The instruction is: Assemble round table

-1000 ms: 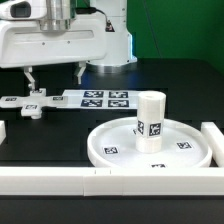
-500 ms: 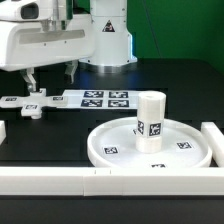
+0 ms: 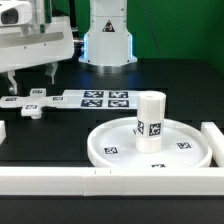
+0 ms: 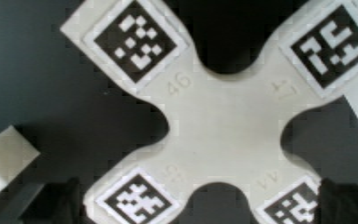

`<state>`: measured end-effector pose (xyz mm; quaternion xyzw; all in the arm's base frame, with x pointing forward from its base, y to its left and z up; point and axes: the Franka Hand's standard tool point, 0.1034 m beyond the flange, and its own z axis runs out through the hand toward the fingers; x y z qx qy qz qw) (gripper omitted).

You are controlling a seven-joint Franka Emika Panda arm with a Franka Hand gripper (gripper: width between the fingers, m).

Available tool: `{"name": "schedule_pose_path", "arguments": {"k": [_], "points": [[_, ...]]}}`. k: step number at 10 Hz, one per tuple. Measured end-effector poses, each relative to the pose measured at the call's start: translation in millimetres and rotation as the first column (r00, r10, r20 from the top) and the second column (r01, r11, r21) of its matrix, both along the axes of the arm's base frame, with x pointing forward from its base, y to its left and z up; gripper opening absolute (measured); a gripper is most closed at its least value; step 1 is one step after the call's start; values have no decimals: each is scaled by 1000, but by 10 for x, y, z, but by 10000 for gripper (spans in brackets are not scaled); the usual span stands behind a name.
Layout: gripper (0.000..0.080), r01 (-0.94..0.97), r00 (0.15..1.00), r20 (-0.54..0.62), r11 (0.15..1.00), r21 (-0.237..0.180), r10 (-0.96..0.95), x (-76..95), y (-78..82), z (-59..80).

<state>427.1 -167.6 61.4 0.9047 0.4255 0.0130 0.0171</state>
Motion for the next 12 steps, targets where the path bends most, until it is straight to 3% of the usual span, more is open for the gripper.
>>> {"name": "schedule_pose_path", "arguments": {"k": [4, 12], "points": [[649, 90, 996, -21, 996, 8, -90, -5, 11, -76], [649, 90, 995, -43, 996, 9, -90, -71, -40, -195]]}}
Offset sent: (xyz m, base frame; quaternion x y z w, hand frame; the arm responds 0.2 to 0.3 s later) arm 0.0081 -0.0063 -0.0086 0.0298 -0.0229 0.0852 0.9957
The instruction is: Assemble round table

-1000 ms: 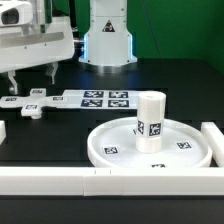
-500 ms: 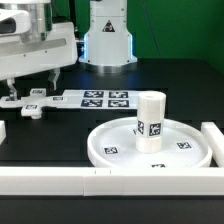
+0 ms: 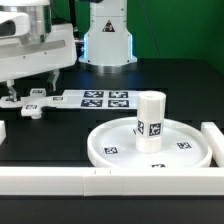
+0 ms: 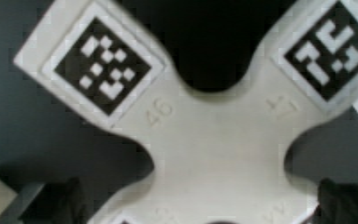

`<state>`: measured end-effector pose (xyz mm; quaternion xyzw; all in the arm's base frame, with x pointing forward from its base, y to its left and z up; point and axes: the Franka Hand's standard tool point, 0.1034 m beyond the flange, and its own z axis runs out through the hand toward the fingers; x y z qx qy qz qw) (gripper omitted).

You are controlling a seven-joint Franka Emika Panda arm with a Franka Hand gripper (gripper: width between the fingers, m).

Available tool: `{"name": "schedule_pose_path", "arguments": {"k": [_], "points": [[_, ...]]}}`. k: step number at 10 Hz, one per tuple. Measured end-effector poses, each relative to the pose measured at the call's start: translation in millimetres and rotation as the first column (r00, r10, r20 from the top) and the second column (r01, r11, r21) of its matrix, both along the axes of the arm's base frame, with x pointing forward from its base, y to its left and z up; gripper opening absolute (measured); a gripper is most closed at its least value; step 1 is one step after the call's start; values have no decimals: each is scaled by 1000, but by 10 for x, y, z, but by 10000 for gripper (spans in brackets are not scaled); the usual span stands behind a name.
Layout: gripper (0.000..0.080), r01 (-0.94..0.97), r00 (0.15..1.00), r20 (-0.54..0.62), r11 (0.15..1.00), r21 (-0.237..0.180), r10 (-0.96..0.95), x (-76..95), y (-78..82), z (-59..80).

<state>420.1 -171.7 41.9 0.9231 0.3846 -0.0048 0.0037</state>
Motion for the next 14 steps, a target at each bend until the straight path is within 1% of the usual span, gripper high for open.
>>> {"name": "schedule_pose_path", "arguments": {"k": [5, 11, 13, 14], "points": [[649, -11, 1000, -4, 1000, -2, 11, -27, 2, -66], [649, -12, 999, -33, 1000, 5, 12, -108, 11, -203], [649, -10, 999, -33, 1000, 5, 10, -110, 13, -205], [560, -10, 999, -34, 1000, 5, 10, -112, 15, -206]]}}
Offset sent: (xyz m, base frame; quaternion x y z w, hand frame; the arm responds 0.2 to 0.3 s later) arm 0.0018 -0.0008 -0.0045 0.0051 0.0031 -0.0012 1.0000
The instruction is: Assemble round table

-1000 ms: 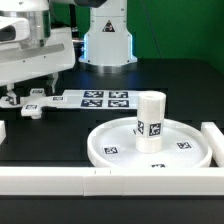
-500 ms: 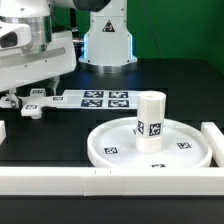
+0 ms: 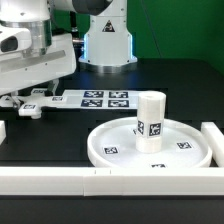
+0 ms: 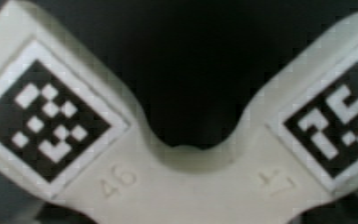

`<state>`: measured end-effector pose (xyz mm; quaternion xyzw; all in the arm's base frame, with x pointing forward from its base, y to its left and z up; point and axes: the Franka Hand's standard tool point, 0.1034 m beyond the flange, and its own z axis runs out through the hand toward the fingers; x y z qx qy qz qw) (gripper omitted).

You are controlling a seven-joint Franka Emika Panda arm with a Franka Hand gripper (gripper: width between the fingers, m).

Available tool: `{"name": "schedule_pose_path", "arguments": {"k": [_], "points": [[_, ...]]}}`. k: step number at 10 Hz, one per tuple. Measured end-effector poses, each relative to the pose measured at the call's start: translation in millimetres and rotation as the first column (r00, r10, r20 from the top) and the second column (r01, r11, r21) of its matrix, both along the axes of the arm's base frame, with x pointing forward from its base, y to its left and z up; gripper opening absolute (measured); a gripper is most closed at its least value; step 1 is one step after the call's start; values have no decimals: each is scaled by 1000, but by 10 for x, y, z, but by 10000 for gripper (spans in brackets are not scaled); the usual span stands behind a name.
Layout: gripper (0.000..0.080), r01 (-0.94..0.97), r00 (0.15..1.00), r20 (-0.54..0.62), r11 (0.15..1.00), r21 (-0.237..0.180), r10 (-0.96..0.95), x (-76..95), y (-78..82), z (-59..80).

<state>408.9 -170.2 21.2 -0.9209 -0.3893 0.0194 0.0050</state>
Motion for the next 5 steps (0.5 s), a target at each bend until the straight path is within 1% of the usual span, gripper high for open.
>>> {"name": "schedule_pose_path", "arguments": {"k": [1, 2, 5], "points": [[560, 0, 1000, 0, 1000, 0, 0, 1, 0, 0], [448, -1, 1000, 0, 1000, 0, 1, 2, 2, 0], [448, -2, 1000, 2, 1000, 3, 2, 40, 68, 11]]}}
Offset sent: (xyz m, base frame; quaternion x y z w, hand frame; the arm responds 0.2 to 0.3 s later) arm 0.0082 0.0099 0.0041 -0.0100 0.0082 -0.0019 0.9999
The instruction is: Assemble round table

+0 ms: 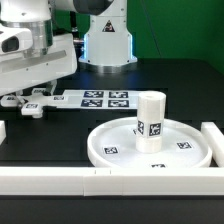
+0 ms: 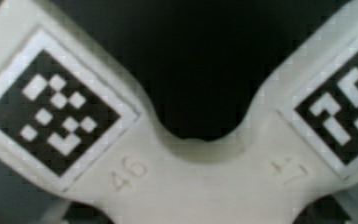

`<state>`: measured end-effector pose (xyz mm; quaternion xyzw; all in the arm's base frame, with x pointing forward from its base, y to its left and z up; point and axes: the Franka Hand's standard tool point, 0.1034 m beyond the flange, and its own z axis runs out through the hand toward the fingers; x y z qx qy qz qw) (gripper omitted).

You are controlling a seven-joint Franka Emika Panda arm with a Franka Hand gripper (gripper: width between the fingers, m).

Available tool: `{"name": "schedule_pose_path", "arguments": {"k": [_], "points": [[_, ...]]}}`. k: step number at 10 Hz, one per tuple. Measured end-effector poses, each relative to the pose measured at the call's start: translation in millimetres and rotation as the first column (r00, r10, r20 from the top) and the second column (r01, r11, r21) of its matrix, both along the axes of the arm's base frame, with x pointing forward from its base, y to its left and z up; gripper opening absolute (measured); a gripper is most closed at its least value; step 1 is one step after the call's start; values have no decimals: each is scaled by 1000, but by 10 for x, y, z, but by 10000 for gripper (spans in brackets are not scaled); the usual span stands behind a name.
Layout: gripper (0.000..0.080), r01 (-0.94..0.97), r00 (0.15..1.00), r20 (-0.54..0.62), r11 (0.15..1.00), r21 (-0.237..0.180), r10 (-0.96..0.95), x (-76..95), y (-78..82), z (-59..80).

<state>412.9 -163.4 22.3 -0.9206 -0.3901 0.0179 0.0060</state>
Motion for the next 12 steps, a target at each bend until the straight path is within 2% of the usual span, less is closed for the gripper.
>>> {"name": "schedule_pose_path", "arguments": {"k": [1, 4, 6, 7, 8, 12], "points": [[448, 31, 1000, 2, 1000, 3, -31, 52, 91, 58], [448, 102, 995, 4, 995, 13, -102, 261, 510, 280], [448, 208, 978, -3, 978, 24, -208, 463, 956, 531], [448, 244, 970, -4, 969, 28, -244, 594, 1133, 678], [449, 259, 966, 1, 965, 31, -260, 714, 1238, 786], [449, 244, 970, 3, 969, 30, -244, 689, 1208, 737]]}}
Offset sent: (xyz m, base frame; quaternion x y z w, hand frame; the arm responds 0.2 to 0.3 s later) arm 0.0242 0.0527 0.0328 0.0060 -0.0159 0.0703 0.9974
